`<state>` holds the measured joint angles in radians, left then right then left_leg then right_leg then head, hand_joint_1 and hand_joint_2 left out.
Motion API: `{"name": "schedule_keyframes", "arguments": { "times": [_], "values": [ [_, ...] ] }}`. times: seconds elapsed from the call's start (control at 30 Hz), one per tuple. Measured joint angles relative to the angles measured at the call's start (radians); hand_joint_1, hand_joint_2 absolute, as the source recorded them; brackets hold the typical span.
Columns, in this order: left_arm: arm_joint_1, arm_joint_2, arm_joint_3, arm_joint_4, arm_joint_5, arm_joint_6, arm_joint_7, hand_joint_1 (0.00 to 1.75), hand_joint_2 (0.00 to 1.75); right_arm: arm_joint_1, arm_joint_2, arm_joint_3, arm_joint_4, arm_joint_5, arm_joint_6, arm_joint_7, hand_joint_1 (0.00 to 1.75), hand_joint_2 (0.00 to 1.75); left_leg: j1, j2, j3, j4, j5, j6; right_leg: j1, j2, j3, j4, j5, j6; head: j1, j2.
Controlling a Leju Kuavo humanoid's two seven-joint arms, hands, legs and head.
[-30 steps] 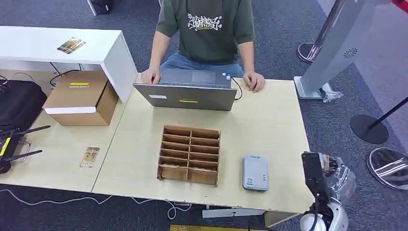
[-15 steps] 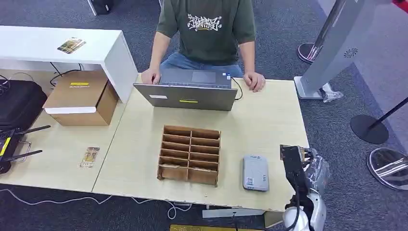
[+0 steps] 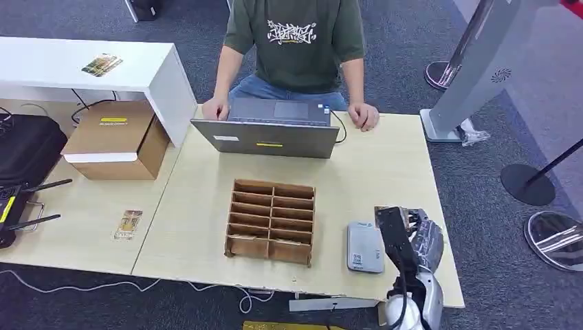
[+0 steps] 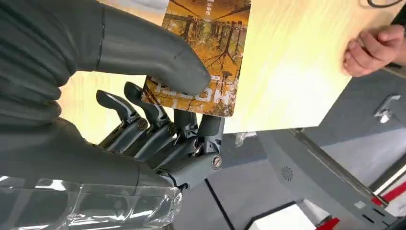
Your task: Pass the card to the sensor for recognition and then transmit it.
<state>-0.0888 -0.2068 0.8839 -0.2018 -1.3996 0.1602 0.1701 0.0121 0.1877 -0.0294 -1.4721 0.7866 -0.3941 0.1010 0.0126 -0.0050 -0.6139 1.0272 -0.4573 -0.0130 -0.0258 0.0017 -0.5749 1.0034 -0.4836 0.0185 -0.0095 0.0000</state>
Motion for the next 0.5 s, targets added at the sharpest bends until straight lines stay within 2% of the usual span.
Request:
{"name": "schedule_keyframes", "arguments": {
  "times": [0.23, 0.5],
  "values": [
    [0.0, 0.0, 0.0, 0.0, 0.006, 0.0, 0.007, 0.0, 0.0, 0.03, 0.0, 0.019, 0.008, 0.005, 0.029, 0.056, 1.75, 1.75, 0.0, 0.0, 0.0, 0.0, 0.0, 0.0, 0.0, 0.0, 0.0, 0.0, 0.0, 0.0, 0.0, 0.0],
    [0.0, 0.0, 0.0, 0.0, 0.015, 0.001, 0.007, 0.0, 0.0, 0.045, -0.001, 0.02, 0.033, 0.019, 0.045, 0.08, 1.75, 1.75, 0.0, 0.0, 0.0, 0.0, 0.0, 0.0, 0.0, 0.0, 0.0, 0.0, 0.0, 0.0, 0.0, 0.0]
  ]
}}
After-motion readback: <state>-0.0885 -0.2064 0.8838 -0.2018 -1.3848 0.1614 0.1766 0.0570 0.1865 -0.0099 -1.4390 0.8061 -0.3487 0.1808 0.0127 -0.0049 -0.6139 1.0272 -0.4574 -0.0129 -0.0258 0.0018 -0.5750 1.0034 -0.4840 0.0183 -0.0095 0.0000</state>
